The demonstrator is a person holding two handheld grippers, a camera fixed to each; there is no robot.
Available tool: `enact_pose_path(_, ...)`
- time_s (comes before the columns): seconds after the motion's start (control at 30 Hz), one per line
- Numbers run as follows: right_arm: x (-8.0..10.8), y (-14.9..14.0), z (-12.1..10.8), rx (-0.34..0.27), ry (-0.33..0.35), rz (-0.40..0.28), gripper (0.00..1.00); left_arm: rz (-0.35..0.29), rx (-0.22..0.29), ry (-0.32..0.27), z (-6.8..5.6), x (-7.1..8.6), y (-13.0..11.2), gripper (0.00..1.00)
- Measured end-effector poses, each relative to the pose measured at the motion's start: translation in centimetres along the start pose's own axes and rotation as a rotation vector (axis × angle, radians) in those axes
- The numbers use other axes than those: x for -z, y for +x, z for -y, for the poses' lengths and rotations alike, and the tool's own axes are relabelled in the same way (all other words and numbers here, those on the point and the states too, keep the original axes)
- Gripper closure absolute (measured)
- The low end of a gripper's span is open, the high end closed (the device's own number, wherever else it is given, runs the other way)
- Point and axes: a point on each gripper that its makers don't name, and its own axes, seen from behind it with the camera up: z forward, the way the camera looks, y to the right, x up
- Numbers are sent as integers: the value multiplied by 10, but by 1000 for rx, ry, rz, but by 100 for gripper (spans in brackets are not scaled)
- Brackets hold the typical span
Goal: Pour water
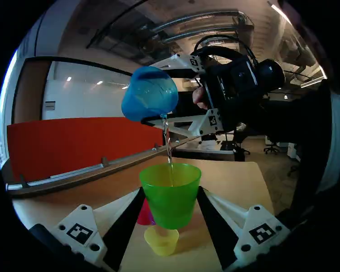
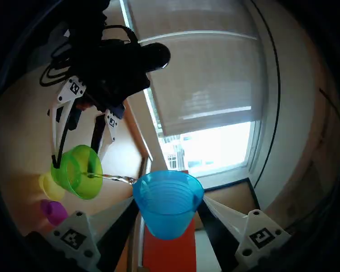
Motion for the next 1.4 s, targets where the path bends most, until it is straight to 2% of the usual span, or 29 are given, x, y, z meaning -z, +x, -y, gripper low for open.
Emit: enact_pose_path(1.4, -2, 10, -4, 130, -37, 6, 11, -6, 10, 2, 2, -5, 2, 18)
